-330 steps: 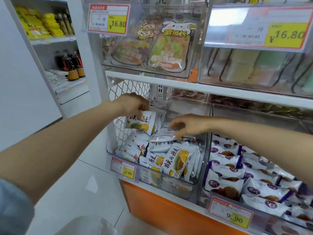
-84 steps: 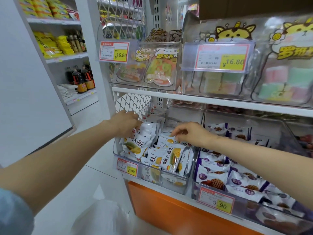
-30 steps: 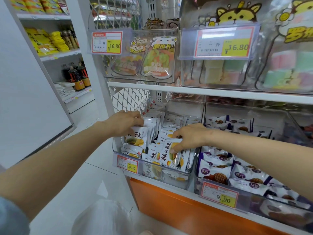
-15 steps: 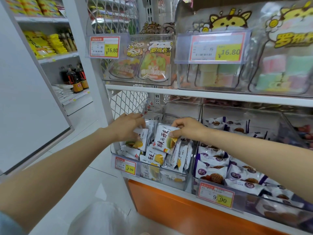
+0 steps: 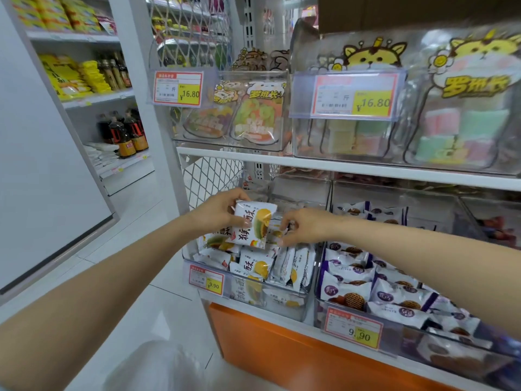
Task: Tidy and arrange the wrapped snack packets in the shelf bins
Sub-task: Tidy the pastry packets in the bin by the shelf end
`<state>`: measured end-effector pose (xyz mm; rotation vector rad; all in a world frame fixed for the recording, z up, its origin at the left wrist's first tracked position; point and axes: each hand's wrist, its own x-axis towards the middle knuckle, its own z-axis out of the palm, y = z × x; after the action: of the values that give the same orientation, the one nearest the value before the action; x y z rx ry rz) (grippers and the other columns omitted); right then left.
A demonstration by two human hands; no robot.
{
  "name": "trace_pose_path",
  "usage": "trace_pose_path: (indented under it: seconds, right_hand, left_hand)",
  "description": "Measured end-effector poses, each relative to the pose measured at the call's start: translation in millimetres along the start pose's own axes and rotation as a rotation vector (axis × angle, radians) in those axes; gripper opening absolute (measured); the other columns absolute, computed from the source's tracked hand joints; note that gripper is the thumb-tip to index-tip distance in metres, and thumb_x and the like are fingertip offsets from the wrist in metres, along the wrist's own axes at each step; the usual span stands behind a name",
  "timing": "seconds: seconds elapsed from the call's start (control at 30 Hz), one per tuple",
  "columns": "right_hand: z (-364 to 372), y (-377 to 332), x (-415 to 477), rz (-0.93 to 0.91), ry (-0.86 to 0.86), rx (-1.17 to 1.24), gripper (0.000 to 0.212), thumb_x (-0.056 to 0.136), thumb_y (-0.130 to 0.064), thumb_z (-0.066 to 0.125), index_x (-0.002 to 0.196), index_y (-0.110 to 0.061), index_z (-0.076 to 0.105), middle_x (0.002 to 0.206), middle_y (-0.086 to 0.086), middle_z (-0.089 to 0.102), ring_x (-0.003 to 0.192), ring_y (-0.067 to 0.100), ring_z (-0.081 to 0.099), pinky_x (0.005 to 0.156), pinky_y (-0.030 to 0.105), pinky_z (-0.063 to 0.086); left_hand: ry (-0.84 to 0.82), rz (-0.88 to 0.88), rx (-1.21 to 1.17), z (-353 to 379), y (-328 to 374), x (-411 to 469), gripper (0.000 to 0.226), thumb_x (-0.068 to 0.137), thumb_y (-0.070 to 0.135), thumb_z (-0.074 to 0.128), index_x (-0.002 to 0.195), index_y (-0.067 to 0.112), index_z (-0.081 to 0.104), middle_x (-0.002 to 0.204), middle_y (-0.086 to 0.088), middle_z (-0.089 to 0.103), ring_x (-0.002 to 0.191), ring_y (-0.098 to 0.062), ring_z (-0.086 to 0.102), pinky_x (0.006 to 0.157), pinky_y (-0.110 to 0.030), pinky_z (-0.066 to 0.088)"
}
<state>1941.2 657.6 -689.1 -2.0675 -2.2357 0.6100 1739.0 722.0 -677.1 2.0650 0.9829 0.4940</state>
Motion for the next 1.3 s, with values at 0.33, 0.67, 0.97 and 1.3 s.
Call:
trace_pose_path:
  seconds: [0.33,0.67,0.97,1.3]
  right_hand:
    - [-16,-3,12,0.106,0.094,0.072,0.025,0.087,-0.009,0.061,0.112,-0.010,0.062,0.102,-0.001,0.059,0.086,0.014,0.054,0.064,0.021,0.043]
    - [-42,60,54,0.147,0.391,0.075,0.035,0.079,0.004,0.062,0.107,-0.015,0.059,0.101,0.002,0.053,0.087,0.017,0.049,0.065,0.024,0.034]
    - [-15,46,98,-0.005,0.176,-0.303,0.043,0.086,-0.019,0.059,0.128,-0.018,0.052,0.122,0.008,0.058,0.112,0.024,0.051,0.078,0.025,0.038]
    - [-15,37,117,0.089,0.134,-0.227,0.076,0.079,-0.032,0.071,0.142,-0.017,0.032,0.123,0.003,0.056,0.100,0.020,0.053,0.074,0.025,0.038]
  left_hand:
    - [0.457,-0.111,-0.121,-1,-16,-6,0.026,0.080,0.011,0.072,0.085,0.022,0.049,0.097,-0.013,0.066,0.083,-0.031,0.063,0.074,-0.043,0.052]
    - [0.721,-0.180,-0.198,35,-24,-9,0.025,0.080,0.020,0.073,0.092,0.009,0.054,0.083,-0.008,0.060,0.076,-0.026,0.056,0.071,-0.042,0.051]
    - [0.727,-0.171,-0.205,28,-28,-11,0.023,0.081,0.021,0.071,0.091,0.010,0.054,0.087,-0.006,0.060,0.081,-0.025,0.057,0.074,-0.038,0.049]
    - [0.701,-0.157,-0.243,30,-23,-3,0.020,0.081,0.021,0.071,0.093,0.015,0.055,0.088,-0.001,0.061,0.079,-0.019,0.057,0.066,-0.031,0.048]
